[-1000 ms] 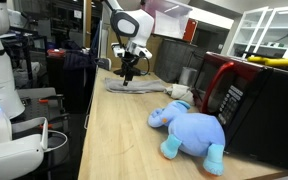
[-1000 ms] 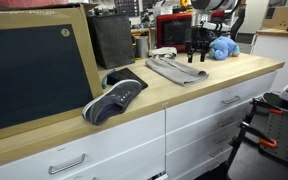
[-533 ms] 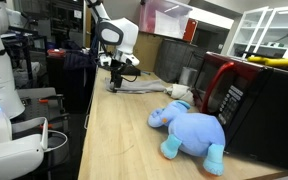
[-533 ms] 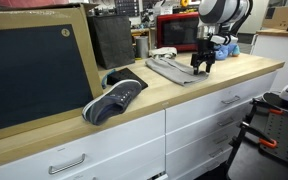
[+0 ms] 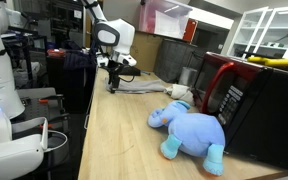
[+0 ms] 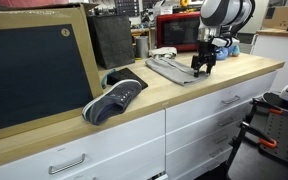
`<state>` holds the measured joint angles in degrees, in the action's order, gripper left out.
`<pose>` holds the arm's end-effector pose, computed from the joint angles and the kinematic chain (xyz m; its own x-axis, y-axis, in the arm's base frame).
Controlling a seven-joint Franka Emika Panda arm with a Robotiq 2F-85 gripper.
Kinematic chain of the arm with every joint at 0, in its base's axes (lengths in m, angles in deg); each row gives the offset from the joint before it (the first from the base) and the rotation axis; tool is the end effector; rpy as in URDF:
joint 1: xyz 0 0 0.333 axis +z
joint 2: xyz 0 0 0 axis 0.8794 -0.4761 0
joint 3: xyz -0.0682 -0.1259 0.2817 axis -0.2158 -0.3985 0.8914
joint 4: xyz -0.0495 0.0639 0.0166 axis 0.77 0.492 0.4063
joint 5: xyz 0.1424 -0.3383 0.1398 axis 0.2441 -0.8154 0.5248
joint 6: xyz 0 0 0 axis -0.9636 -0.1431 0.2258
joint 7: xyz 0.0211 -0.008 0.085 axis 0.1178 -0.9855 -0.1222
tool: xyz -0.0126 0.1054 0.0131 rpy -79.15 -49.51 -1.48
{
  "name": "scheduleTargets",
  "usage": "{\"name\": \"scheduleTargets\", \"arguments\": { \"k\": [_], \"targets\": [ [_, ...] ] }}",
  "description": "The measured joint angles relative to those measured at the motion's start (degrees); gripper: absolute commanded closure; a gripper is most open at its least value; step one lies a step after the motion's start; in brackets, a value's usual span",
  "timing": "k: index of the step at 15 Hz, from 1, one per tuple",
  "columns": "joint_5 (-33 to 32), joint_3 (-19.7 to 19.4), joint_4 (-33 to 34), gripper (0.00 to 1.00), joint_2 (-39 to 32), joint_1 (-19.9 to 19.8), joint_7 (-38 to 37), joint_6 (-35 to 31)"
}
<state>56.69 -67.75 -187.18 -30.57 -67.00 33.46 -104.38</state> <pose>0.4460 -0.0767 0.2453 0.9708 -0.2288 -0.0721 -0.2362 -0.9642 -0.1205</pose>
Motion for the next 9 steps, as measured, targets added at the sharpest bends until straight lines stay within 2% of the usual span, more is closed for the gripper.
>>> {"name": "scheduleTargets", "arguments": {
  "k": [1,9],
  "targets": [
    [0.0,0.0,-0.1,0.26,0.0,0.0,-0.4,-0.3],
    [0.1,0.2,0.0,0.85,0.0,0.2,-5.1,-3.3]
  ]
}}
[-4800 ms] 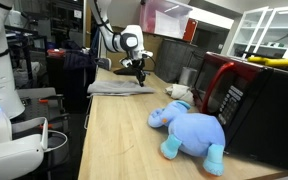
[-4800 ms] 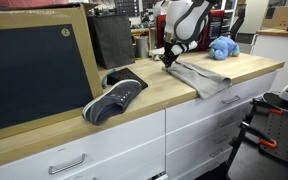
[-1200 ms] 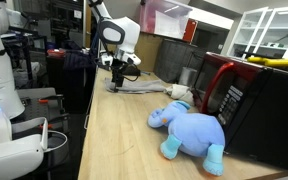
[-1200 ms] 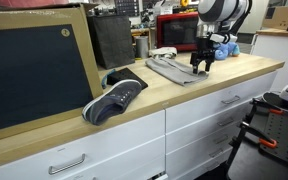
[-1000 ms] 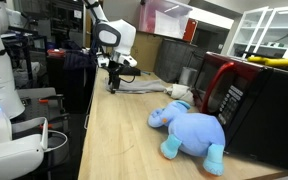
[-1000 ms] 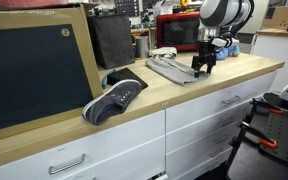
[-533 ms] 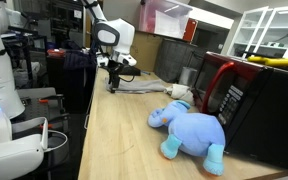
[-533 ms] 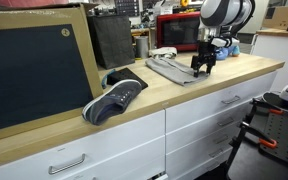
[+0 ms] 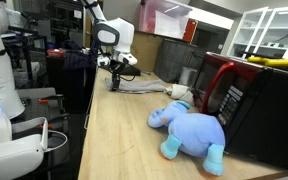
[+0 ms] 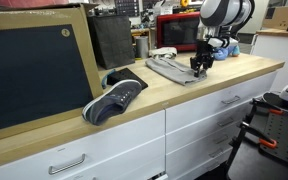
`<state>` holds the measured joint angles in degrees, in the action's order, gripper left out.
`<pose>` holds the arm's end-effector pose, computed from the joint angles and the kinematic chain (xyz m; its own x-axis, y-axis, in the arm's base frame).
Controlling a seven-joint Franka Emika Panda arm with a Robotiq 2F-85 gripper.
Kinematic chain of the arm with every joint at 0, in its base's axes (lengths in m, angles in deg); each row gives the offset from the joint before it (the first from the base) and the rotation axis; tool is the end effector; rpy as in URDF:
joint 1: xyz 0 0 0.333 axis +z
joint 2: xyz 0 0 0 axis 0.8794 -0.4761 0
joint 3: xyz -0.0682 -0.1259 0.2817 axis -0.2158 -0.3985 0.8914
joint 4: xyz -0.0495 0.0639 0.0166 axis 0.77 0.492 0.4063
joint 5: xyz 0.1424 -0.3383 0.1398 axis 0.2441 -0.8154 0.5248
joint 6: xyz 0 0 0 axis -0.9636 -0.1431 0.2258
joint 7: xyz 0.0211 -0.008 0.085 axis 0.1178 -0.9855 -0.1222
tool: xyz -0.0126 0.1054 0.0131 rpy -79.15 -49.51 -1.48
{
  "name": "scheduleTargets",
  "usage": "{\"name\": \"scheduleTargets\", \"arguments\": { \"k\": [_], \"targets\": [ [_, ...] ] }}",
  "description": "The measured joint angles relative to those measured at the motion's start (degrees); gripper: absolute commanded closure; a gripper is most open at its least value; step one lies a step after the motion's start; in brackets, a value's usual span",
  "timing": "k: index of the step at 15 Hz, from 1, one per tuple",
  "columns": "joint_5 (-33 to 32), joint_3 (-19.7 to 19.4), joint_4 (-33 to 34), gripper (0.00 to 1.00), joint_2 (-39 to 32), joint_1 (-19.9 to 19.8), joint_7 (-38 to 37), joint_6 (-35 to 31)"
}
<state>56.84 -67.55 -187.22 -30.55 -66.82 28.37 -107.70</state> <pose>0.4522 -0.0764 0.2499 0.9483 -0.3164 -0.0256 -0.3173 -0.9415 -0.1136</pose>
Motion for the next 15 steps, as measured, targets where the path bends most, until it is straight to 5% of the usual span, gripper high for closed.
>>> {"name": "scheduleTargets", "arguments": {
  "k": [2,8,15],
  "targets": [
    [0.0,0.1,0.1,0.99,0.2,0.3,-0.8,0.0],
    [0.0,0.1,-0.3,0.97,1.1,0.3,-0.6,2.0],
    [0.0,0.0,-2.1,0.97,5.0,0.3,2.5,14.9]
  ]
}}
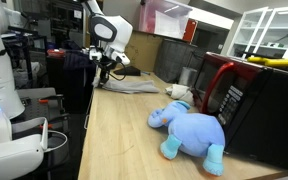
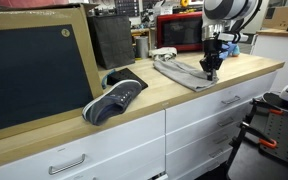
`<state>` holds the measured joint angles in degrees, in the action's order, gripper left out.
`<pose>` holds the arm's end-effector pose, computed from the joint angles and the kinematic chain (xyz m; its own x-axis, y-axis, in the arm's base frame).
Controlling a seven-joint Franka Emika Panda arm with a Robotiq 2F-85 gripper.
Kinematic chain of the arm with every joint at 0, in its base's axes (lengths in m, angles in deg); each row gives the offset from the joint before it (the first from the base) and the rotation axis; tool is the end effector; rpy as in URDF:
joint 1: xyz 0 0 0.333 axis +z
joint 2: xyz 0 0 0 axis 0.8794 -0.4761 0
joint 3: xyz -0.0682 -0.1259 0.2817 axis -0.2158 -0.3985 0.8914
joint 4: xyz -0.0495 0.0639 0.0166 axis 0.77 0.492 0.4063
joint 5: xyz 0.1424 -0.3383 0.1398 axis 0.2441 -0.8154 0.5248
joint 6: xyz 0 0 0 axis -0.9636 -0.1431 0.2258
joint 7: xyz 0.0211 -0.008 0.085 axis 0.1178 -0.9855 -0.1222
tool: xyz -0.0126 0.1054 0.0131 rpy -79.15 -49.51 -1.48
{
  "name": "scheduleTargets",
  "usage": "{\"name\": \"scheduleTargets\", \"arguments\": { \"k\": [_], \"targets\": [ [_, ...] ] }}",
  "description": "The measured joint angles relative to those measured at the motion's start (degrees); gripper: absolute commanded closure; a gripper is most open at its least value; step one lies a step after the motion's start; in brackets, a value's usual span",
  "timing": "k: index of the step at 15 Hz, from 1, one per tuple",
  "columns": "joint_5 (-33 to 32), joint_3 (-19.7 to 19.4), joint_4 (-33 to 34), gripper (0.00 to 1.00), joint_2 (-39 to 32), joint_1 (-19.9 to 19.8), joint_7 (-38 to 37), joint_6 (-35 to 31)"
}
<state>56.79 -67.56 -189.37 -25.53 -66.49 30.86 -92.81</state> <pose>0.4169 -0.0598 0.2564 0.9467 -0.2288 -0.2266 -0.2649 -0.9535 -0.1438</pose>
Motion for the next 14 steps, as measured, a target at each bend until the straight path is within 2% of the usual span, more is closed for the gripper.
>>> {"name": "scheduleTargets", "arguments": {
  "k": [4,8,14],
  "targets": [
    [0.4,-0.2,0.6,0.97,2.5,0.0,0.2,6.8],
    [3.7,-0.5,4.1,0.97,2.7,0.0,-1.1,11.5],
    [7.9,-0.5,13.9,0.97,-3.8,0.0,-10.3,16.0]
  ]
}}
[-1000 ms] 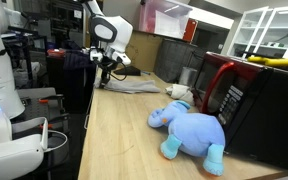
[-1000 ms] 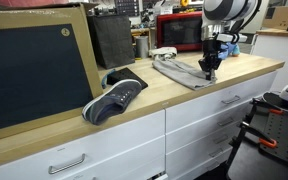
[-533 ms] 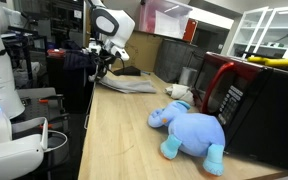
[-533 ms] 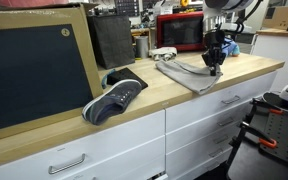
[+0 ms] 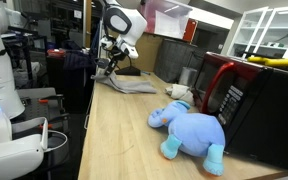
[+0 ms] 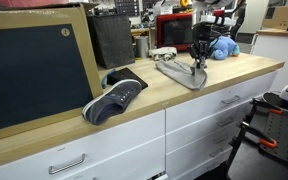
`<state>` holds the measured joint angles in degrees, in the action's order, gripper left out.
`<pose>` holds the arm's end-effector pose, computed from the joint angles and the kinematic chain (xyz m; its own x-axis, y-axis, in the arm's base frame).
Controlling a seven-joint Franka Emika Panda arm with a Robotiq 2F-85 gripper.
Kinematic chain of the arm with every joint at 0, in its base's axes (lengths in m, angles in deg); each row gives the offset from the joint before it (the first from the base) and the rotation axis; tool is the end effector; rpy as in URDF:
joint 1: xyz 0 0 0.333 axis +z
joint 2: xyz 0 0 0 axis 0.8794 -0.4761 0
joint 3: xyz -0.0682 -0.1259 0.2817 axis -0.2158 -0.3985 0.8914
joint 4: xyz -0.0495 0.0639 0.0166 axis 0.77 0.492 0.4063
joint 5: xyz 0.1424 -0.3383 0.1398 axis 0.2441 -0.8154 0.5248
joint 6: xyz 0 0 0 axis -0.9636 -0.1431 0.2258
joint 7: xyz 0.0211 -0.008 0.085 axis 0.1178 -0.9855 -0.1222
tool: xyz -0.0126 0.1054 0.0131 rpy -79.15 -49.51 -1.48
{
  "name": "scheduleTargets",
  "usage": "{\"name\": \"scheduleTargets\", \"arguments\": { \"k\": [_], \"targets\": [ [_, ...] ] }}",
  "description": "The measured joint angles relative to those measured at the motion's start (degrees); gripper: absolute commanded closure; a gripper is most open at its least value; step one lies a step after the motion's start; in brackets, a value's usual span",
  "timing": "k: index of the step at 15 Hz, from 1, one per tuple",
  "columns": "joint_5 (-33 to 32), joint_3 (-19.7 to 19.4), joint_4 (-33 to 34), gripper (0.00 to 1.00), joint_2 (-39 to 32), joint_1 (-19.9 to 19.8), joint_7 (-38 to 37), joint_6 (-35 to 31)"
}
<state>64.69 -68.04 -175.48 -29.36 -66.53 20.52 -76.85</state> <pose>0.4713 -0.0570 0.3013 0.8373 -0.4026 -0.3699 -0.4965 -0.8433 -0.2060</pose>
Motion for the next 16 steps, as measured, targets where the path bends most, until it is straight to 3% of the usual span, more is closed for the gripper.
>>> {"name": "scheduleTargets", "arguments": {
  "k": [7,16],
  "targets": [
    [5.0,-0.8,13.9,0.97,-10.4,-1.4,-9.7,5.7],
    [9.4,-2.6,27.6,0.97,-20.5,-4.3,-18.3,6.6]
  ]
}}
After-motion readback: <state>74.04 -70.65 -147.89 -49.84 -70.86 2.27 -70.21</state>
